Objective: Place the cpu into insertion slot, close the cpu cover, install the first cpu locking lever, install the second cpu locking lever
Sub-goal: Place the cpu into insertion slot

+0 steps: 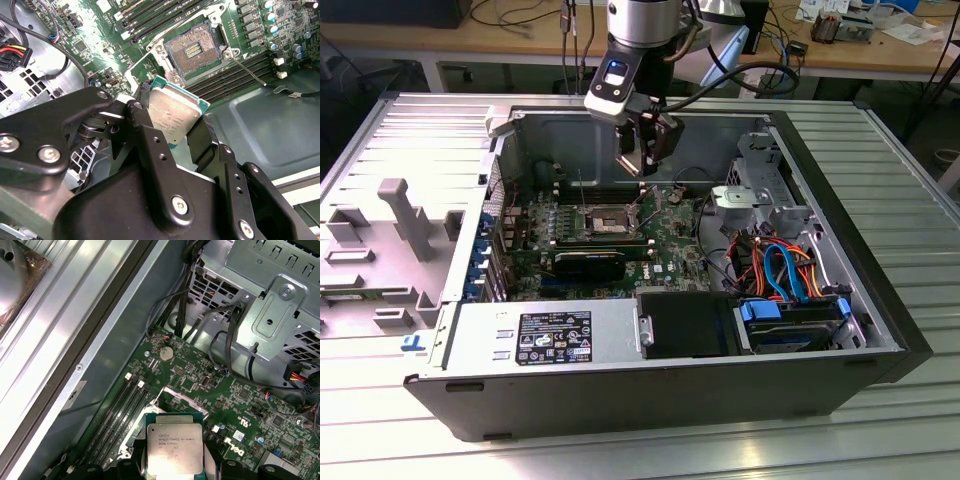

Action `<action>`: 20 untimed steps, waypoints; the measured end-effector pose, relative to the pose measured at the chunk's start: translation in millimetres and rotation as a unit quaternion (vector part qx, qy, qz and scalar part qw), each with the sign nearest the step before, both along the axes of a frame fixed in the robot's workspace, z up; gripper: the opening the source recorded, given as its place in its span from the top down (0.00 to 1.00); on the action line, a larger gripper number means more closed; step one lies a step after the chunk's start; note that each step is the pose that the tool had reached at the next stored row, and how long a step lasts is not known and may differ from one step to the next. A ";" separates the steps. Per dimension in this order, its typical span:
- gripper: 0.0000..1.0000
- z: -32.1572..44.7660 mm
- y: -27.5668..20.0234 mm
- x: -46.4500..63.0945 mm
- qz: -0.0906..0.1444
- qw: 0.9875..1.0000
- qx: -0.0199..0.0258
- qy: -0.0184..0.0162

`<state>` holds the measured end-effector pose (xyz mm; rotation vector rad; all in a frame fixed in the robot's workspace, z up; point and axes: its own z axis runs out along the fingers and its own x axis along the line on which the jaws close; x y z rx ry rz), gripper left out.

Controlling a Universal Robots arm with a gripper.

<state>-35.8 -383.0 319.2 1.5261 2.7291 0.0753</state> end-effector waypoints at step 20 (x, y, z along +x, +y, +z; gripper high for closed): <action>0.46 -0.9 0.0 0.0 -0.007 1.000 0.000 0.000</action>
